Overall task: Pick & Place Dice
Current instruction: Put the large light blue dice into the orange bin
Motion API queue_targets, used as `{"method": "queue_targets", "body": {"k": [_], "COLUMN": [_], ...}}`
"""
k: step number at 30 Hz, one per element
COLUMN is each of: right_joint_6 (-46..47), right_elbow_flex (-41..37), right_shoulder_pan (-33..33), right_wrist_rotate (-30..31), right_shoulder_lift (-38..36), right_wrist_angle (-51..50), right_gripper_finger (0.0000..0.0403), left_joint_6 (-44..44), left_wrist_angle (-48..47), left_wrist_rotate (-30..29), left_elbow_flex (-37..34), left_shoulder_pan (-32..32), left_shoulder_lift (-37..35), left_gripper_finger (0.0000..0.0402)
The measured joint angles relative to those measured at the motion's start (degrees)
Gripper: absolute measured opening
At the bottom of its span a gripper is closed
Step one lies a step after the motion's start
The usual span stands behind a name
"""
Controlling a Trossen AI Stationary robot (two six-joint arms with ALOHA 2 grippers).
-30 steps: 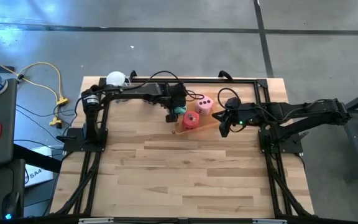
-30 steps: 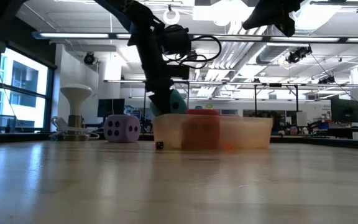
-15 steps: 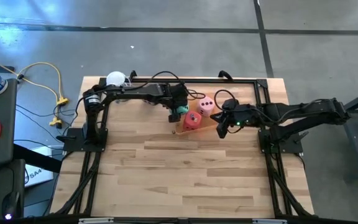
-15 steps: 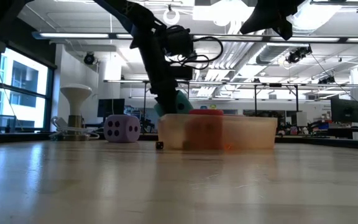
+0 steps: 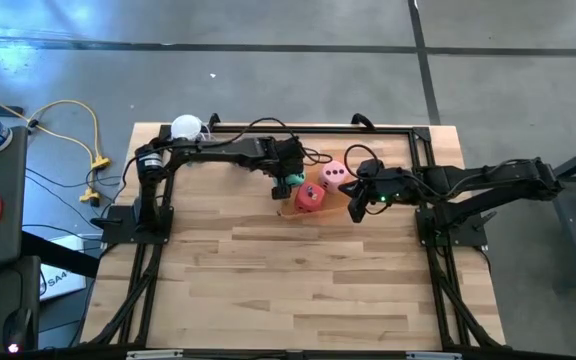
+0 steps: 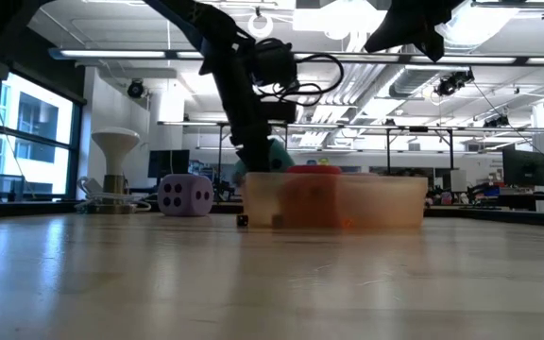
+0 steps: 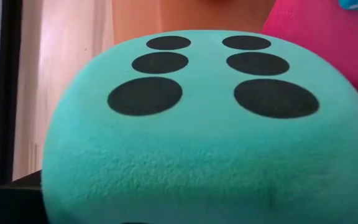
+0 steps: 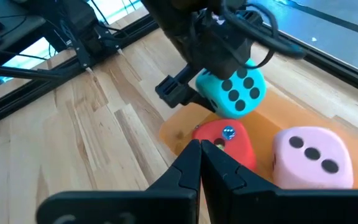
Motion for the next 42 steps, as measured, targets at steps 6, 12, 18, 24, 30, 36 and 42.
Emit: {"method": "queue_targets", "body": {"k": [6, 12, 18, 24, 30, 36, 42], "right_joint_6": [-0.02, -0.31, -0.46, -5.01, -9.52, -16.33, -18.06], "right_elbow_flex": [0.0, 0.0, 0.0, 0.0, 0.0, -0.04, -0.02], "right_shoulder_pan": [0.0, 0.0, 0.0, -0.57, -4.84, -8.88, -11.51], "right_wrist_rotate": [0.0, 0.0, 0.0, 0.87, -2.62, -14.96, -13.75], "right_shoulder_lift": [-0.02, -0.01, -0.02, 0.6, 6.78, 15.46, 20.09], "right_wrist_angle": [-0.04, -0.25, -0.44, 0.07, 1.0, 12.04, 17.62], "right_gripper_finger": [0.0002, 0.0002, 0.0002, 0.0002, 0.0002, 0.0002, 0.0002], "left_joint_6": [-0.94, -4.77, -2.35, -5.28, -6.95, -6.33, -8.34], "left_wrist_angle": [0.23, 1.24, 1.75, 3.5, 4.56, 4.39, 4.22], "left_wrist_rotate": [1.46, 1.47, 9.53, 12.31, 11.76, 11.63, 11.65], "left_elbow_flex": [0.0, 0.0, 0.04, 0.0, 0.0, 0.0, 0.0], "left_shoulder_pan": [-0.42, -0.14, 0.23, 0.24, 0.45, 0.06, 0.06], "left_shoulder_lift": [-0.02, -0.02, -0.07, 0.02, 0.02, 0.02, 0.02], "left_gripper_finger": [0.04, 0.04, 0.04, 0.04, 0.04, 0.04, 0.04]}}
